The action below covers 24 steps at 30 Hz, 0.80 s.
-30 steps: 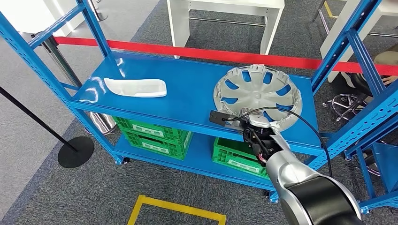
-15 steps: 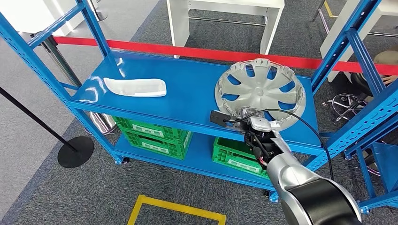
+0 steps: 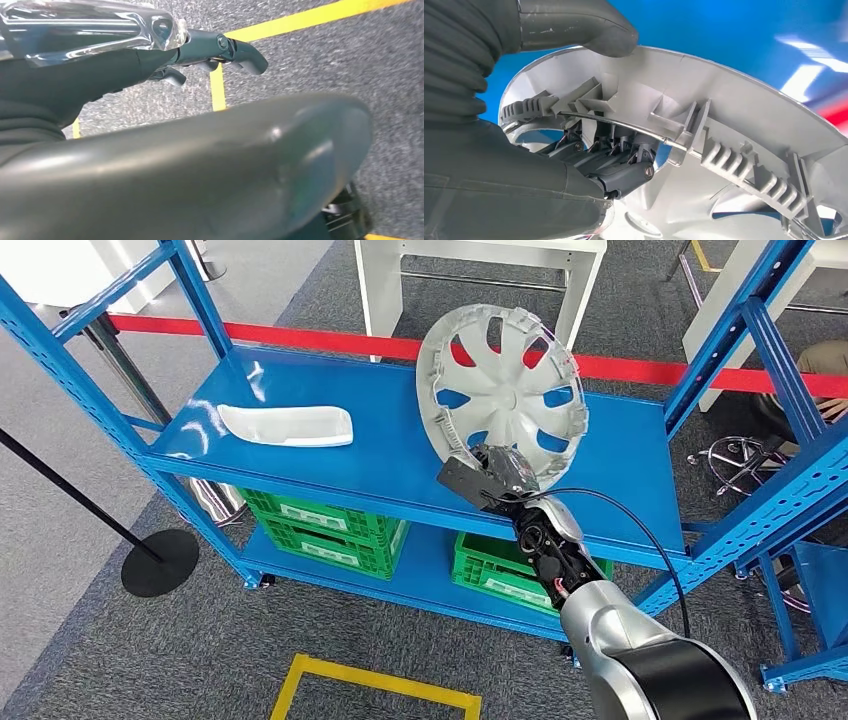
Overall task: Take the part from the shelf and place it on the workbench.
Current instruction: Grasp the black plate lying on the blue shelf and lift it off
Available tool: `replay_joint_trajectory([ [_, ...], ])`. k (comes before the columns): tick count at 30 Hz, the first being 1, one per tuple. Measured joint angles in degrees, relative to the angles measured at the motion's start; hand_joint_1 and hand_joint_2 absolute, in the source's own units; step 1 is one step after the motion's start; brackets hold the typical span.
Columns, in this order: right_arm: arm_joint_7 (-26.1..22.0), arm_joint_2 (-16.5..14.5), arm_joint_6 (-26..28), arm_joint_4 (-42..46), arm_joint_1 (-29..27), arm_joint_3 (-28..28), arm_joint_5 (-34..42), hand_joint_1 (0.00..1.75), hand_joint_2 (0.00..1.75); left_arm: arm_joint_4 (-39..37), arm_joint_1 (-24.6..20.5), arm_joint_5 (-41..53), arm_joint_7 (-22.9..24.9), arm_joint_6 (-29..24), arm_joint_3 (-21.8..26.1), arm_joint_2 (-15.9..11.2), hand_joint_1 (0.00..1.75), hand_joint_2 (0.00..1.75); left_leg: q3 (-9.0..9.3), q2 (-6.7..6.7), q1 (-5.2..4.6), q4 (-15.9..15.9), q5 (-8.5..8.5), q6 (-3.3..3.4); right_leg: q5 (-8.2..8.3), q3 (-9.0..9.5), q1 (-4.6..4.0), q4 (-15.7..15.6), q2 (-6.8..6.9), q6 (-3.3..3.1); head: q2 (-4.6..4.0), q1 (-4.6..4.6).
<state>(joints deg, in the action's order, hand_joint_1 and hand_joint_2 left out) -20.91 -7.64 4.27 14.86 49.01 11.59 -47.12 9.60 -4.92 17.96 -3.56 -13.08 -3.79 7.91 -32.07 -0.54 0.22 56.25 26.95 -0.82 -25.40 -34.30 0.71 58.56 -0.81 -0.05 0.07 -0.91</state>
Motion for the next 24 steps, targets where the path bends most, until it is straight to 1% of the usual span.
replay_joint_trajectory([
  [6, -12.73, -2.95, -5.30, 3.07, -1.72, -4.75, 8.81, 1.75, 1.75, 0.00, 0.37, -0.60, -2.57, -0.60, 1.36, 0.07, 0.00, 0.00, 0.01, -0.02, 0.00, 0.00, 0.00, -0.01, -0.01, 0.01, 0.00, -0.01, 0.01, 0.00, 0.00, -0.01],
  [9, -16.29, -3.97, -8.11, 5.64, -3.43, -5.62, 12.44, 1.75, 1.75, 0.00, 0.58, -0.60, -3.68, -1.31, 1.86, 0.18, 0.00, 0.00, 0.01, -0.04, 0.00, 0.00, 0.00, -0.01, -0.01, 0.01, 0.00, 0.00, 0.01, 0.00, 0.00, -0.01],
  [11, -17.74, -4.28, -10.59, 8.68, -5.30, -5.73, 16.03, 1.75, 1.75, 0.00, 0.73, -0.50, -4.68, -1.71, 2.04, 0.31, 0.00, 0.00, -0.01, -0.05, -0.01, 0.00, 0.00, -0.01, -0.01, 0.00, 0.01, 0.00, 0.02, 0.00, 0.00, -0.01],
  [13, -17.95, -4.38, -12.77, 12.71, -7.60, -5.31, 20.27, 1.75, 1.75, 0.00, 0.80, -0.25, -5.43, -1.98, 2.10, 0.42, 0.00, 0.00, -0.05, -0.06, -0.01, 0.00, 0.00, -0.01, -0.02, -0.04, 0.01, 0.00, 0.03, 0.01, 0.00, -0.01],
  [15, -17.14, -4.28, -13.90, 17.33, -10.00, -4.29, 24.12, 1.75, 1.75, 0.00, 0.82, 0.02, -5.69, -2.07, 2.10, 0.46, 0.00, 0.00, -0.14, -0.06, -0.01, 0.00, 0.00, -0.01, -0.03, -0.13, 0.02, 0.00, 0.03, 0.02, 0.00, 0.00],
  [18, -15.63, -3.65, -14.16, 24.04, -13.23, -2.09, 28.65, 1.75, 1.75, 0.01, 0.84, 0.36, -5.99, -2.06, 2.12, 0.49, 0.00, 0.00, -0.27, -0.06, -0.02, 0.01, 0.00, -0.01, -0.02, -0.28, 0.03, -0.01, 0.03, 0.03, 0.00, -0.01],
  [24, -14.48, -1.43, -15.10, 36.75, -18.50, 3.12, 37.52, 1.75, 1.75, 0.02, 0.86, 0.22, -7.47, -2.97, 2.50, 0.57, 0.00, 0.00, -0.35, -0.04, -0.02, 0.01, 0.02, -0.01, -0.03, -0.38, 0.03, -0.01, 0.02, 0.02, 0.00, -0.01],
])
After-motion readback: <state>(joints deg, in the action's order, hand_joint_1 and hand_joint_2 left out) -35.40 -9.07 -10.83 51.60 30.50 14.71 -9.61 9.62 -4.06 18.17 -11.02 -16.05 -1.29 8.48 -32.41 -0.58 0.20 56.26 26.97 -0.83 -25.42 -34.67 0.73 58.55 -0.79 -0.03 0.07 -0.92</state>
